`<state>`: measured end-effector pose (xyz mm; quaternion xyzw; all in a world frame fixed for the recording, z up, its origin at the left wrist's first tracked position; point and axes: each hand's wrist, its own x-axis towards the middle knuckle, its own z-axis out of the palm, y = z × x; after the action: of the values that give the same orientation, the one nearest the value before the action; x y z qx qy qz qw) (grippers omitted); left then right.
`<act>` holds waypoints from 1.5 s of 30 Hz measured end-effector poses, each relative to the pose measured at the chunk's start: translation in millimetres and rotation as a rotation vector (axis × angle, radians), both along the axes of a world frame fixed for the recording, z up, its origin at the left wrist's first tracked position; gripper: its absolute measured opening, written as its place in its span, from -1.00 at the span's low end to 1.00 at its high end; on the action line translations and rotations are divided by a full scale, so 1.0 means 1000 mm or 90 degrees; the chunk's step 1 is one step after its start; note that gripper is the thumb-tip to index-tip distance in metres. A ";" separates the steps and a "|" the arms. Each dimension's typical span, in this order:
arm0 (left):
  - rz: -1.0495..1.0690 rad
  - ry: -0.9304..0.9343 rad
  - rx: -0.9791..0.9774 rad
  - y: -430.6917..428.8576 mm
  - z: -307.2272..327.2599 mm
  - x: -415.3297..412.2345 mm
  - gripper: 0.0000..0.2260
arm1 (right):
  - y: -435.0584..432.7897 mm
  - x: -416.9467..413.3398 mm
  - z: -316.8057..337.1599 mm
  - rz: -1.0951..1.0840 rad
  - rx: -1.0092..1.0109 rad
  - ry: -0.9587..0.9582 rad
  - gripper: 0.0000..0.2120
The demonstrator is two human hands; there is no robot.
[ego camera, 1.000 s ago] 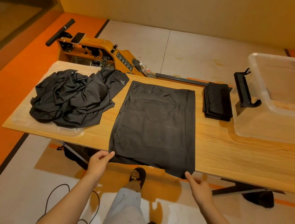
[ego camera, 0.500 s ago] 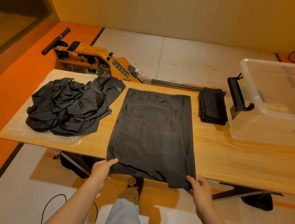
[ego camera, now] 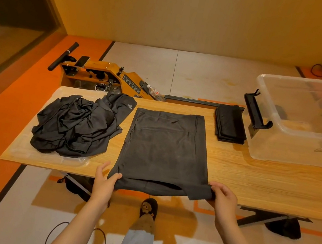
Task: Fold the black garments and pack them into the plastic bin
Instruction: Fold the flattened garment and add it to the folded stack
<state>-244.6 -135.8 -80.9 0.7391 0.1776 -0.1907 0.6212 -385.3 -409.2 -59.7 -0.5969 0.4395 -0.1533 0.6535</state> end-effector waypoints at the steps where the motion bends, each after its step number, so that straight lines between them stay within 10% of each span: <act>1: -0.014 -0.024 -0.007 -0.002 0.005 0.004 -0.55 | -0.001 0.004 0.003 -0.006 0.012 -0.007 -0.76; 6: -0.066 -0.090 -0.002 -0.027 0.047 0.049 -0.80 | -0.014 0.049 0.033 -0.044 0.010 -0.065 -0.81; 28: -0.035 -0.449 -0.240 -0.156 0.335 0.293 -0.79 | -0.121 0.277 0.306 -0.135 -0.195 -0.466 -0.86; 45: -0.017 -0.053 0.097 -0.066 0.046 0.077 -0.68 | -0.032 0.088 0.018 -0.140 -0.046 0.010 -0.90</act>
<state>-167.2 -202.1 -34.4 0.7938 0.1558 -0.1542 0.5674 -296.9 -441.6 -41.6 -0.5697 0.5012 -0.2352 0.6075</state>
